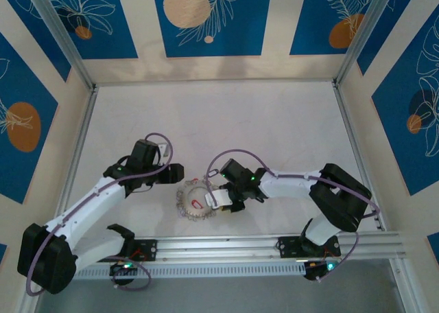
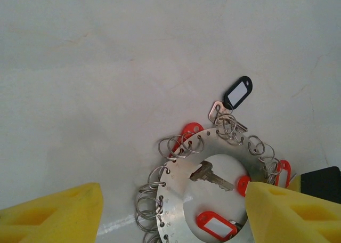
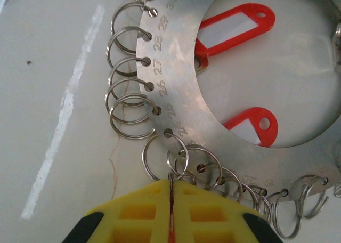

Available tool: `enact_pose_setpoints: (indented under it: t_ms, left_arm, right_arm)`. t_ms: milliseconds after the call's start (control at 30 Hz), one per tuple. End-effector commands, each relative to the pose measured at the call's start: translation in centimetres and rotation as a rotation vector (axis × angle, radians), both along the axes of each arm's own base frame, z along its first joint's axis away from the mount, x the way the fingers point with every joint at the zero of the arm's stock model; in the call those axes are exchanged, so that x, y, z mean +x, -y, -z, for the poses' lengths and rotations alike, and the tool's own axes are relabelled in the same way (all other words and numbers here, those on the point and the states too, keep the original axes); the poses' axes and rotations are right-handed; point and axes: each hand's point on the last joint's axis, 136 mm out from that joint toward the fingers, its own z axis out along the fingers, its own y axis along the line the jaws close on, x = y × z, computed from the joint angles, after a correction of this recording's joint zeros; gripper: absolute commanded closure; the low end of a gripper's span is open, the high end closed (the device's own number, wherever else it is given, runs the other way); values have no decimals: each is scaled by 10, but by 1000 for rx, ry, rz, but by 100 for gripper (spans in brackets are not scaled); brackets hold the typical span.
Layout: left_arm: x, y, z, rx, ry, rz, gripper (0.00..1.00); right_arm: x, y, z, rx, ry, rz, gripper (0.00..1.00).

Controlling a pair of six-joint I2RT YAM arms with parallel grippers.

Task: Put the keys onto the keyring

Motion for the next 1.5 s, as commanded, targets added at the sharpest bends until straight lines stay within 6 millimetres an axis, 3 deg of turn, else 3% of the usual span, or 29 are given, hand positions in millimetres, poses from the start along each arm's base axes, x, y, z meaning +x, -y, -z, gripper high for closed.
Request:
enact_pose_setpoints:
  t_ms: [0,467,767,1000,1100,1167,1267,1367,1467]
  left_arm:
    - [-4,-8,8,12,-18,-29,29]
    - [-8,3,14,-44,-4,19,31]
    - [-8,10,19,-63,0,55,32]
    - [-10,16,20,-73,24,94,34]
    - [-13,21,23,-81,26,124,34]
    - [-14,22,24,-77,24,132,35]
    - [-14,25,22,-78,28,142,35]
    - [-14,28,19,-73,44,165,35]
    - [-13,30,13,-43,58,192,35]
  right_arm:
    - [-6,-7,-19,71,-21,-18,93]
    - [5,-16,-35,179,27,-22,95]
    - [-2,-9,-28,166,35,-55,95]
    - [14,-12,-21,156,100,-5,80]
    - [22,-12,-24,163,132,49,71]
    - [26,-11,-28,168,131,97,70]
    - [20,-5,-39,182,94,139,65]
    - [4,7,-35,142,49,121,59]
    - [0,8,-33,127,8,151,62]
